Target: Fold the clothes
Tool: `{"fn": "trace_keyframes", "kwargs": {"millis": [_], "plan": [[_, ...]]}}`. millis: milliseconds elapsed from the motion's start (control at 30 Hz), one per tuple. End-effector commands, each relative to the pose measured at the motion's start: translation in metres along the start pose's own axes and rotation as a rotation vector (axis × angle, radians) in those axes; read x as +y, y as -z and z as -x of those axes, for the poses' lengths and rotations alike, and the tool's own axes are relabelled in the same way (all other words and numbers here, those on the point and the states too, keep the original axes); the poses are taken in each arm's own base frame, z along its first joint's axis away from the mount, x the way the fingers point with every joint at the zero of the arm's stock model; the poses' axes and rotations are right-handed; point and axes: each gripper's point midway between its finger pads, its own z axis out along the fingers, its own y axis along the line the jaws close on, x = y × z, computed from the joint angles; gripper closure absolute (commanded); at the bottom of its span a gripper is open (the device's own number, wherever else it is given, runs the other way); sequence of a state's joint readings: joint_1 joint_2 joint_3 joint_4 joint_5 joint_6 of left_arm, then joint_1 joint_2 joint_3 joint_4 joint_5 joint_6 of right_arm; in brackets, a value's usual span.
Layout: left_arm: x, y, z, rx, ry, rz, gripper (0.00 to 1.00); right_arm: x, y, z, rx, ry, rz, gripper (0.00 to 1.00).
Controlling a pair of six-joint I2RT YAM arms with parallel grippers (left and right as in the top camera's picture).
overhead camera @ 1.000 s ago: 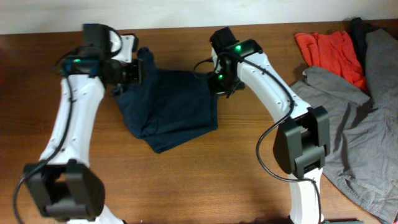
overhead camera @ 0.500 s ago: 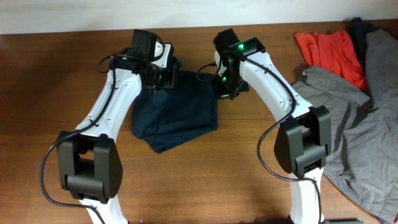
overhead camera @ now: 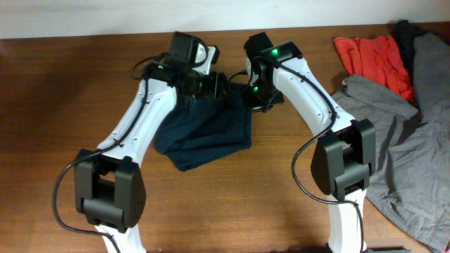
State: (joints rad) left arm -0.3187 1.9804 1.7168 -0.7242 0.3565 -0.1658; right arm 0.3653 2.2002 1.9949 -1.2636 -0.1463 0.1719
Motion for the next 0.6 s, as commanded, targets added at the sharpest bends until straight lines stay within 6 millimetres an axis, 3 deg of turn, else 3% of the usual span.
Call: {"fn": "trace_keyframes", "kwargs": {"millis": [0,267,467,567], "plan": [[0.012,0.026,0.027,-0.075,0.018,-0.007,0.34,-0.003,-0.001,-0.001,0.009,0.010,-0.015,0.96],[0.094,0.074,0.047,-0.176,0.145,0.085,0.34,0.009,0.006,0.003,-0.020,0.070,0.047,0.96],[0.128,0.082,0.039,-0.165,0.209,0.144,0.35,0.058,0.040,0.028,-0.149,0.218,0.290,0.96],[0.144,0.077,0.026,-0.121,0.236,0.224,0.35,0.078,0.043,0.025,-0.139,0.231,0.414,0.94]]}}
